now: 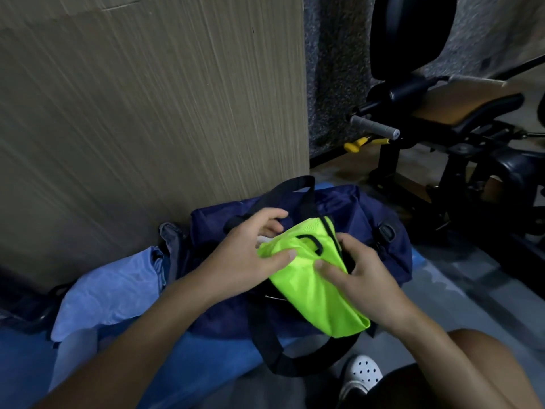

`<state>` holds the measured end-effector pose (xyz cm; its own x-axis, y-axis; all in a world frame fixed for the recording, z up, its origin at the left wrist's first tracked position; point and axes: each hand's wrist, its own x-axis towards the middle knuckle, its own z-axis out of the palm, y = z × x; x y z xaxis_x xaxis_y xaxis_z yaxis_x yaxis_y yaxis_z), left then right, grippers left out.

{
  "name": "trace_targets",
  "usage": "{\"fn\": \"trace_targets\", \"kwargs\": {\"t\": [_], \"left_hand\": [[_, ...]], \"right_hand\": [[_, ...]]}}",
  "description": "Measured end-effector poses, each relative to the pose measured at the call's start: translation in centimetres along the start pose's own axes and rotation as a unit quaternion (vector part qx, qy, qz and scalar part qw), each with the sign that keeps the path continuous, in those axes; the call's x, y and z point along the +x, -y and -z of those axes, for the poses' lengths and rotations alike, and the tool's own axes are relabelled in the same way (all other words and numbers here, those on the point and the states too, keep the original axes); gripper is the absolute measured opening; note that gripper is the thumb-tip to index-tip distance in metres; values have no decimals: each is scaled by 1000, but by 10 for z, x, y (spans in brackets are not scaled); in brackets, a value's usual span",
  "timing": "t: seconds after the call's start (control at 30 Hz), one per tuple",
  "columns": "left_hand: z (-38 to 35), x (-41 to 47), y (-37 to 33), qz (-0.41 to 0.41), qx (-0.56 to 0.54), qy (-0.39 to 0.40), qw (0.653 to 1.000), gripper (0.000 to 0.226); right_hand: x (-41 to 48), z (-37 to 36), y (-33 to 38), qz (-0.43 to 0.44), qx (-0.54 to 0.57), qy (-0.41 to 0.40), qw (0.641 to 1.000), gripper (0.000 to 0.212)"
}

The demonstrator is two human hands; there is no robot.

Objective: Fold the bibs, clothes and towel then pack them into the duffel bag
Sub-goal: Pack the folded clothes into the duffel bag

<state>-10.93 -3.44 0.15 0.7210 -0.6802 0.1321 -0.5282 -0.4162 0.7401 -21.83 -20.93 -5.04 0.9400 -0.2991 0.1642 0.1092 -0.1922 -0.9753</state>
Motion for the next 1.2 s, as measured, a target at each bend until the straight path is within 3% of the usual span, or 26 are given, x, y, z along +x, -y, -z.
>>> {"fn": "trace_targets", "kwargs": {"t": [0.07,0.23,0.43,0.6,0.73,0.83,1.2], "left_hand": [[-6,0,13,-2,49,2,999,53],[-24,0,43,-70,234,41,969,24],[-27,5,56,-99,408,95,903,57],[-15,19,41,-67,352,61,932,77],[2,42,23,-52,270,22,961,79],[14,55,11,-63,218,15,974,76],[48,75,13,-108,225,58,967,85]], "right_hand": [[-1,9,-7,-34,-5,-51,998,14],[-3,23,-22,-76,-35,-113,990,6],[-3,26,-26,-119,-13,-145,982,10],[-4,26,-20,-106,57,-137,983,9],[-3,16,-13,-68,105,-139,982,12],[4,6,-14,-87,128,-161,975,24],[60,-41,-35,-202,119,-220,947,32]]}}
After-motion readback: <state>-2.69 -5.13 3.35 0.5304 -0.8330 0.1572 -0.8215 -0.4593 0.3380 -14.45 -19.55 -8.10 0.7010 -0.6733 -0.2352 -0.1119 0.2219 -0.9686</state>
